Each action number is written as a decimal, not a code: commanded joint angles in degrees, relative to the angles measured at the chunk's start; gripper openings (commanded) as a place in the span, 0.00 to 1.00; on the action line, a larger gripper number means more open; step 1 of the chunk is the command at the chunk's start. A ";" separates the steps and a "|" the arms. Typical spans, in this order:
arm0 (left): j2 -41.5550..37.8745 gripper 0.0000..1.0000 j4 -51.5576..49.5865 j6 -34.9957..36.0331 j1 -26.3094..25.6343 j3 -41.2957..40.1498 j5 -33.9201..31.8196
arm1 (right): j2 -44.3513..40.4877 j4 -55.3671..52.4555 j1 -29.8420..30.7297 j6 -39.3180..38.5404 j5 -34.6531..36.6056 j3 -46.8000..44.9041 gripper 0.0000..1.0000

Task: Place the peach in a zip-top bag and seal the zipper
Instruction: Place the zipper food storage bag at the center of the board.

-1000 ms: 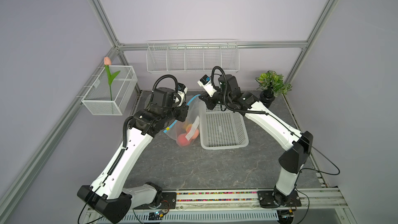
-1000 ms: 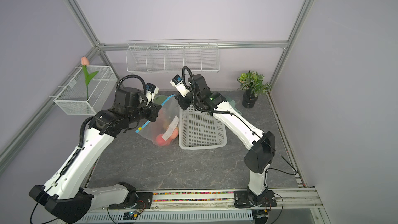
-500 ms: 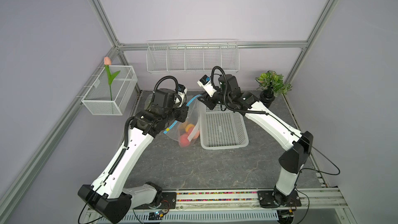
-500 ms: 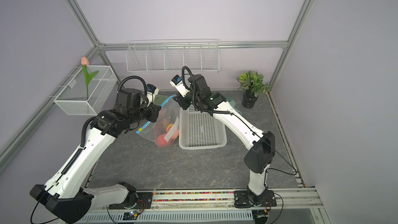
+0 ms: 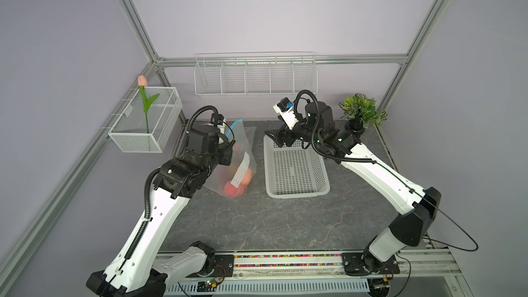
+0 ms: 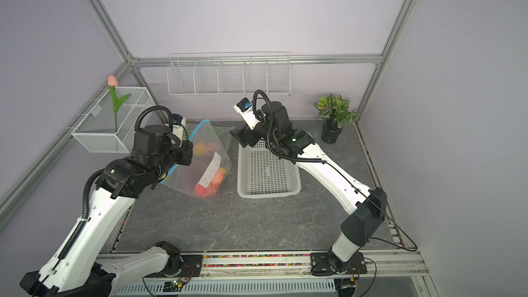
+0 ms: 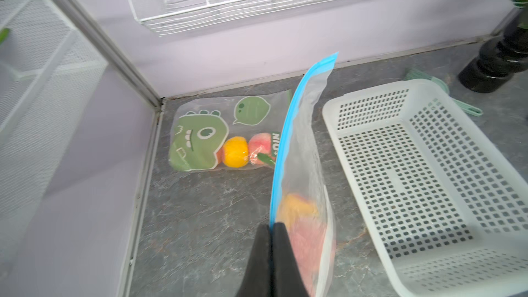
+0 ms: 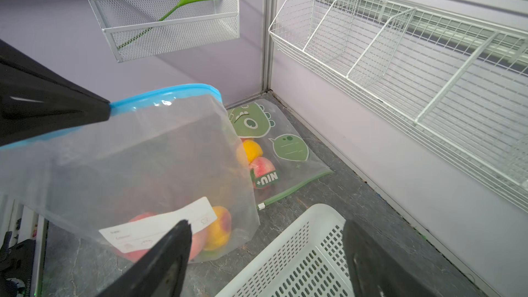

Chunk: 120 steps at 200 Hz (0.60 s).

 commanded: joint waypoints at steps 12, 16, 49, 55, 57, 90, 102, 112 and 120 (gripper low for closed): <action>-3.30 0.00 -3.62 -2.55 1.55 -1.44 -12.00 | -2.71 2.92 -0.63 -0.29 2.83 -3.55 0.86; -3.60 0.00 -3.85 -2.78 1.76 -1.49 -13.04 | -2.85 3.06 -0.73 -0.23 2.97 -3.88 0.86; -5.33 0.00 -4.86 -3.44 3.35 -2.49 -23.38 | -3.07 3.20 -1.07 0.04 3.28 -4.88 0.86; -5.48 0.00 -4.67 -3.45 3.71 -2.84 -25.07 | -2.98 3.07 -1.06 0.06 3.28 -4.89 0.86; -5.53 0.00 -4.68 -3.43 3.97 -2.97 -25.41 | -2.95 3.03 -1.06 0.06 3.24 -4.88 0.86; -6.01 0.00 -2.71 -1.67 7.90 -5.59 -28.90 | -2.81 2.78 -1.15 0.14 3.19 -4.99 0.86; -5.61 0.00 -1.51 -0.81 8.87 -6.77 -30.26 | -2.85 2.63 -1.14 0.14 3.10 -4.99 0.86; -5.04 0.00 -0.72 -0.59 9.52 -7.43 -30.78 | -2.81 2.48 -1.14 0.10 3.19 -5.02 0.86; -4.50 0.00 -0.11 -0.37 9.65 -7.85 -30.31 | -2.80 2.33 -1.13 0.06 3.19 -5.16 0.86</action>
